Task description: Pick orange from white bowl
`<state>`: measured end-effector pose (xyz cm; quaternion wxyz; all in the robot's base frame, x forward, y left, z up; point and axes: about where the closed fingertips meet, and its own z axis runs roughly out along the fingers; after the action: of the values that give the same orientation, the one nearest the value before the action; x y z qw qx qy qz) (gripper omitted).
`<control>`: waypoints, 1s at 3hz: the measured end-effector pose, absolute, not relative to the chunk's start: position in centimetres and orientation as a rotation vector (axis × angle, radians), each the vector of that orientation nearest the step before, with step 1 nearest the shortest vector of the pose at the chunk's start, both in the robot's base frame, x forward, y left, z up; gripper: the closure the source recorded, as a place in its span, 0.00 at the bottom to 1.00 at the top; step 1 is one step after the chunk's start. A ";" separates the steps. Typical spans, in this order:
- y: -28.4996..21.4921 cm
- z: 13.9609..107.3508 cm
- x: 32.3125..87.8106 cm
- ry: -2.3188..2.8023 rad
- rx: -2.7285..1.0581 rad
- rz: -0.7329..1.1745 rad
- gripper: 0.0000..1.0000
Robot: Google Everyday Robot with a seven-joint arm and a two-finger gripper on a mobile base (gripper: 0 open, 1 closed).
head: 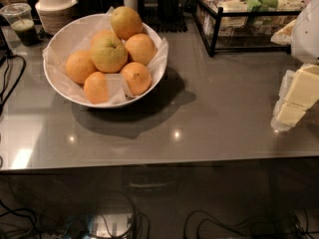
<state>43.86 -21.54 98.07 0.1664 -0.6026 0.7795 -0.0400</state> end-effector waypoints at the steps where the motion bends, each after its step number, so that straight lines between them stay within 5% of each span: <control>1: -21.5 98.1 43.9 2.219 -1.716 -0.114 0.00; 3: -15.8 98.9 45.8 2.042 -1.862 -0.030 0.00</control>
Offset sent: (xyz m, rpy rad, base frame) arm 0.0107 0.0221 -0.0001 0.0173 0.0145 0.0734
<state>45.80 -15.82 98.91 0.1879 -0.6616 0.7258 -0.0108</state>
